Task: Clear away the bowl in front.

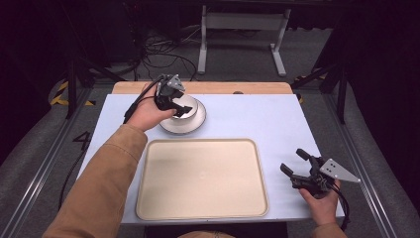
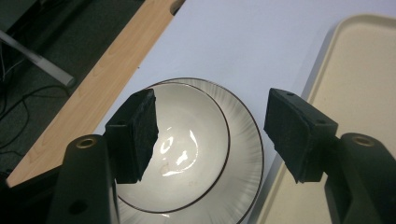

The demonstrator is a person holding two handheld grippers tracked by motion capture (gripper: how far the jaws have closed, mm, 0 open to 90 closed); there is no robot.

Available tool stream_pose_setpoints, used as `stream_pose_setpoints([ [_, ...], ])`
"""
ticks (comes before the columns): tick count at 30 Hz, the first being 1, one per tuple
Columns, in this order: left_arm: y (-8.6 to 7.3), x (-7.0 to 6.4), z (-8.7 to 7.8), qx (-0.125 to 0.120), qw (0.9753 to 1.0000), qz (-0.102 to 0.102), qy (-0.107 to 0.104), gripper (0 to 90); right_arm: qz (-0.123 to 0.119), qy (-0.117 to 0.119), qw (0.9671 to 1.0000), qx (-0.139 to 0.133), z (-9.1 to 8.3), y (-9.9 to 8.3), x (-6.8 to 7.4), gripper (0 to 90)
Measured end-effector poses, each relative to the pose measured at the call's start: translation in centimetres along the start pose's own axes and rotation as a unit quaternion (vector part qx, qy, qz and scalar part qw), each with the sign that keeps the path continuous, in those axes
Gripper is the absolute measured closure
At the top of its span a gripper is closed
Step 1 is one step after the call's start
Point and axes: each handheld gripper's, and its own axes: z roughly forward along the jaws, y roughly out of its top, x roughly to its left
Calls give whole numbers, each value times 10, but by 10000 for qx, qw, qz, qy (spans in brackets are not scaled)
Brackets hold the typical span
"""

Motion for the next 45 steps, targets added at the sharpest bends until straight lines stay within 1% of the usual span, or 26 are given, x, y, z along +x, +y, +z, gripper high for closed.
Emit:
stream_pose_setpoints([
  [4, 0, 1, 6, 122, 9998, 120, -75, 340, -7, 15, 10000, -2, 0, 0, 0, 127],
  [6, 0, 3, 9, 212, 9996, 180, -98, 346, -19, 11, 10000, -14, 0, 0, 0, 127],
  [7, 0, 3, 10, 242, 9995, 184, -79, 346, -31, 11, 10000, -13, -1, 0, 0, 127],
  [9, -2, 6, 14, 307, 9992, 204, -119, 350, -45, 3, 10000, -20, -1, 0, 1, 127],
  [14, -5, 8, 25, 548, 9978, 322, -187, 371, -51, -3, 10000, -13, 0, 0, 1, 127],
  [16, -6, 9, 30, 674, 9967, 409, -197, 370, -48, 4, 10000, 0, 0, 0, 1, 127],
  [21, -8, 8, 41, 863, 9947, 469, -298, 370, -45, -1, 10000, 7, 0, 0, 1, 127],
  [24, -9, 8, 48, 1015, 9928, 534, -358, 380, -50, -6, 10000, 11, 0, 0, 1, 127],
  [27, -11, 8, 53, 1148, 9911, 565, -364, 389, -36, 5, 10000, 18, 0, 0, 1, 129],
  [31, -13, 8, 59, 1282, 9892, 603, -379, 389, -48, 24, 10000, 15, 0, 0, 1, 141],
  [33, -14, 8, 61, 1284, 9891, 611, -380, 401, -57, 39, 10000, 4, 0, 0, 1, 147],
  [34, -14, 8, 62, 1329, 9884, 625, -380, 406, -60, 42, 10000, 1, 0, 0, 1, 147],
  [35, -14, 7, 63, 1362, 9882, 596, -381, 407, -62, 45, 10000, -2, 0, 0, 1, 149],
  [36, -15, 8, 65, 1375, 9879, 622, -362, 411, -64, 50, 10000, -4, 0, 0, 1, 150],
  [37, -15, 7, 66, 1446, 9868, 623, -377, 422, -62, 50, 10000, -10, 0, 0, 1, 150],
  [38, -16, 7, 68, 1438, 9869, 630, -375, 431, -63, 59, 10000, -9, 0, 0, 1, 150],
  [39, -16, 8, 69, 1492, 9858, 673, -385, 438, -63, 62, 10000, -11, 0, 0, 1, 151],
  [40, -16, 7, 70, 1522, 9855, 631, -397, 442, -64, 64, 10000, -14, 0, 0, 1, 151],
  [42, -17, 7, 73, 1532, 9852, 646, -421, 452, -65, 71, 10000, -14, -1, 0, 1, 151],
  [43, -17, 7, 74, 1584, 9842, 657, -432, 458, -67, 71, 10000, -15, -1, 0, 1, 151],
  [44, -18, 7, 76, 1598, 9840, 654, -445, 462, -66, 74, 10000, -14, -1, 0, 1, 150],
  [45, -18, 6, 78, 1693, 9820, 701, -459, 474, -69, 79, 9999, -12, 0, 0, 1, 152],
])
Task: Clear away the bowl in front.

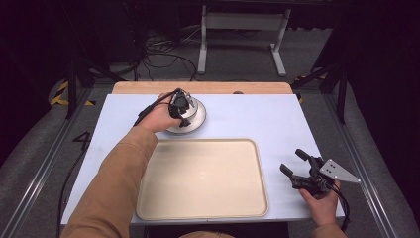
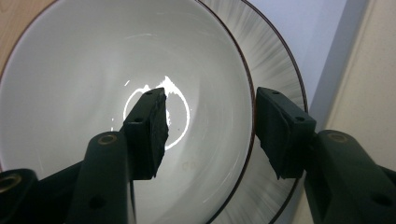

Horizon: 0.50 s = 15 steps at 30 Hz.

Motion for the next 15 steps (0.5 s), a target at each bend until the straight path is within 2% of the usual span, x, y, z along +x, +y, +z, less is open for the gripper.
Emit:
stream_pose_setpoints([
  [4, 1, -2, 3, 170, 9998, 86, 5, 516, -20, 26, 10000, 8, 0, 0, 0, 165],
  [9, 1, -2, 4, 353, 9991, 188, 123, 603, -26, 54, 10000, 22, 0, 0, 0, 170],
  [15, 6, -8, 4, 480, 9981, 374, 88, 764, -9, 54, 10000, 19, 0, 0, 0, 168],
])
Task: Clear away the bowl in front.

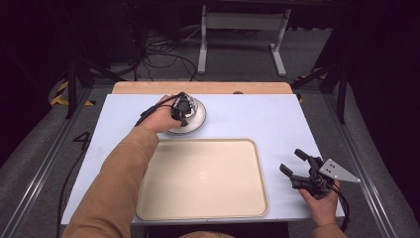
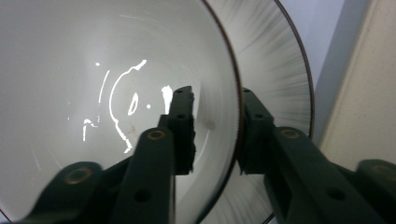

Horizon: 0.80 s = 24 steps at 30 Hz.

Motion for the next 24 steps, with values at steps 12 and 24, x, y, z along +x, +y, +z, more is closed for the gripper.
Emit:
stream_pose_setpoints([
  [12, 10, -7, -1, 94, 9993, 276, 229, 832, -2, 9, 10000, 2, 0, 0, 0, 167],
  [24, 10, -6, -6, 21, 9995, 282, 113, 824, -25, 17, 10000, 12, 0, 0, 0, 165],
])
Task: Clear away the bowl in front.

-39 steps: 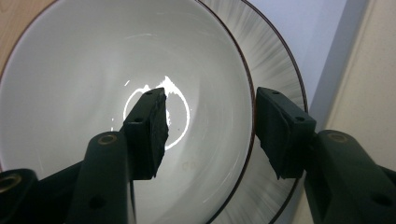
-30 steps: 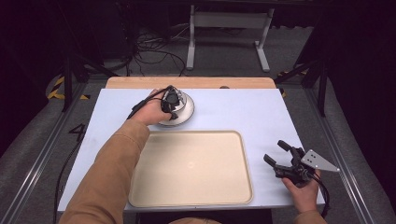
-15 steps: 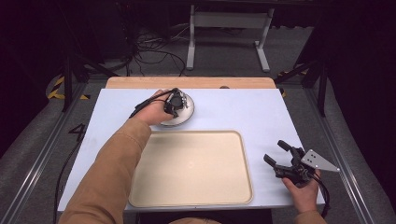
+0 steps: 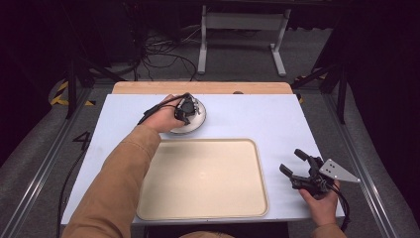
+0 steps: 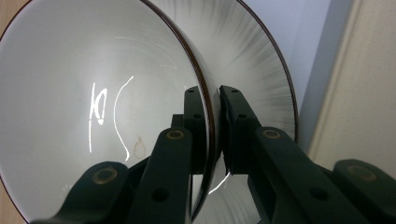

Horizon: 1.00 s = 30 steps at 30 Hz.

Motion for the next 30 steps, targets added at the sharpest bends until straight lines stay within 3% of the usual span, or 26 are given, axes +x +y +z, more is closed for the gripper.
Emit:
stream_pose_setpoints([
  [8, 3, -1, -14, -28, 10000, -21, -4, 807, -4, 4, 10000, 0, 0, 0, 0, 166],
  [18, 8, -6, -34, -42, 9997, -227, 28, 816, -6, 9, 10000, 6, 0, 0, 0, 166],
  [24, 10, -8, -50, -132, 9996, -241, 48, 821, -4, 11, 10000, 10, 0, 0, 0, 166],
  [30, 13, -14, -67, -61, 9996, -274, 57, 819, -17, 9, 10000, 37, 1, 0, 0, 166],
])
